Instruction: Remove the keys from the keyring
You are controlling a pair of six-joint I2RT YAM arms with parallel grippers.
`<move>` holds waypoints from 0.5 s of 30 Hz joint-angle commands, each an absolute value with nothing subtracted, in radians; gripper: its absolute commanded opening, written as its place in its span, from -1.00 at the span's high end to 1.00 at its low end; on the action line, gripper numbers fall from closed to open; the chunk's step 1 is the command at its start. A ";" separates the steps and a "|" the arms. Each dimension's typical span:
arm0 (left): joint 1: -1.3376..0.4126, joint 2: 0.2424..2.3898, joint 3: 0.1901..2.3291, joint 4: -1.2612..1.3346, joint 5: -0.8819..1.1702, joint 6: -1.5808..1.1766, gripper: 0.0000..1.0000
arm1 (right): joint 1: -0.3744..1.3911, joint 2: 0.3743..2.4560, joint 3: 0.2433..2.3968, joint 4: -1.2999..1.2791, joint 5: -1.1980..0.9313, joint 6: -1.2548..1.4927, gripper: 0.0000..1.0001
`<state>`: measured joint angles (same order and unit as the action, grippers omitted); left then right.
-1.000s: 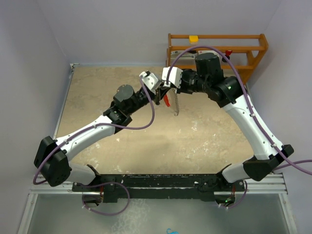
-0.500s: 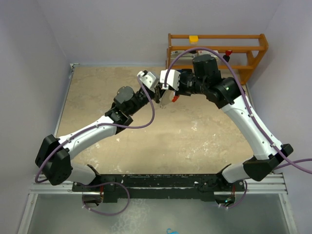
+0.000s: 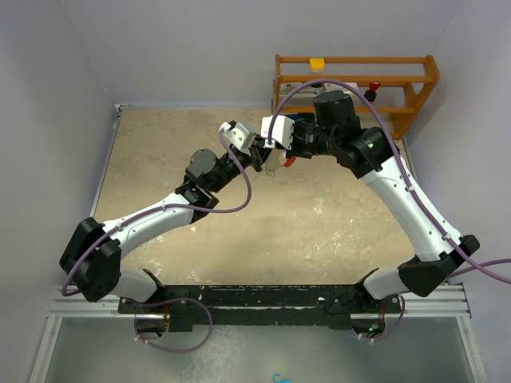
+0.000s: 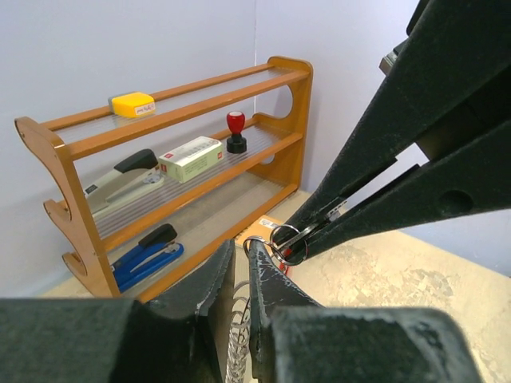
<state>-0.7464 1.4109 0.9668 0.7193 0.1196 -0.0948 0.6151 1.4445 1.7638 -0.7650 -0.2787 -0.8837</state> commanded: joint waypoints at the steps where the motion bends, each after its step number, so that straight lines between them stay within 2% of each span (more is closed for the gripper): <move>1: -0.742 1.405 0.933 0.878 0.163 -0.132 0.79 | 0.624 1.415 1.769 -0.730 -0.290 -0.879 1.00; 9: -0.742 1.389 0.881 0.983 0.225 -0.148 0.59 | 0.625 1.411 1.767 -0.725 -0.295 -0.880 1.00; 15: -0.742 1.390 0.865 1.039 0.214 -0.169 0.57 | 0.627 1.410 1.767 -0.727 -0.298 -0.878 1.00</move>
<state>-0.7399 1.4117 0.8631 0.9031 0.1772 -0.1318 0.6155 1.4425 1.7622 -0.7647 -0.2787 -0.8837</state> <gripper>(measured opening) 0.211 0.026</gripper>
